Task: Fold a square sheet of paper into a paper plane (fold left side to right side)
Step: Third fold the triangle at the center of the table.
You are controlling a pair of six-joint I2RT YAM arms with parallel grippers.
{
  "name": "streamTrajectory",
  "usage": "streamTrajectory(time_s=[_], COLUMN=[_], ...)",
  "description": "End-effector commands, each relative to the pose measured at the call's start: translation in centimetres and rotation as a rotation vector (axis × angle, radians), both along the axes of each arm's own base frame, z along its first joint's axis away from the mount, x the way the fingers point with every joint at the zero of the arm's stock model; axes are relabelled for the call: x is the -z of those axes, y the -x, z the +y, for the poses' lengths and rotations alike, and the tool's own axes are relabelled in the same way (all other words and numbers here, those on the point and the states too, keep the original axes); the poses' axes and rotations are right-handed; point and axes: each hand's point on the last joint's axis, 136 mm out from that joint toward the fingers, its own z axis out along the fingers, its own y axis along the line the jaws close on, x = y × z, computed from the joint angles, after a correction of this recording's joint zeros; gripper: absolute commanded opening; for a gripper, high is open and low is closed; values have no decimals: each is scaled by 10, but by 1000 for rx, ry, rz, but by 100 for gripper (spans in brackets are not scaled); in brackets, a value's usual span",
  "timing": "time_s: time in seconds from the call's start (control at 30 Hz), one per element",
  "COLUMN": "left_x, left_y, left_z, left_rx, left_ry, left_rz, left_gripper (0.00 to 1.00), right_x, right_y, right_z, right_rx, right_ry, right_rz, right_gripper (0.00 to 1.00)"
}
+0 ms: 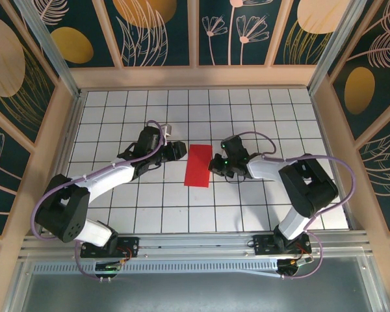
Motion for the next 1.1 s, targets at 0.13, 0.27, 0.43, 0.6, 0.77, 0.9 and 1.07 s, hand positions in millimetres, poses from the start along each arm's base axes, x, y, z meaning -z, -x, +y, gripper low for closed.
streamTrajectory(time_s=[0.13,0.27,0.43,0.6,0.77,0.9,1.07], left_x=[8,17,30,45,65,77,82], left_y=[4,8,15,23,28,30,33], left_z=[3,1,-9,-19,-20,-20,-22], left_rx=[26,40,79,125,127,127,140], left_ry=[-40,-43,-5,33,12,-3,-12], left_rz=[7,43,112,187,269,311,325], left_gripper=[45,45,43,43,43,44,44], right_x=[2,14,31,38,38,37,37], right_y=[-8,-5,1,4,4,3,3], right_z=[10,4,-3,-5,-4,-2,-2], right_rx=[-16,-21,-40,-63,-78,-85,-88], right_ry=[-1,44,104,133,140,141,142], right_rz=[-14,3,36,45,37,30,29], right_gripper=[0,0,0,0,0,0,0])
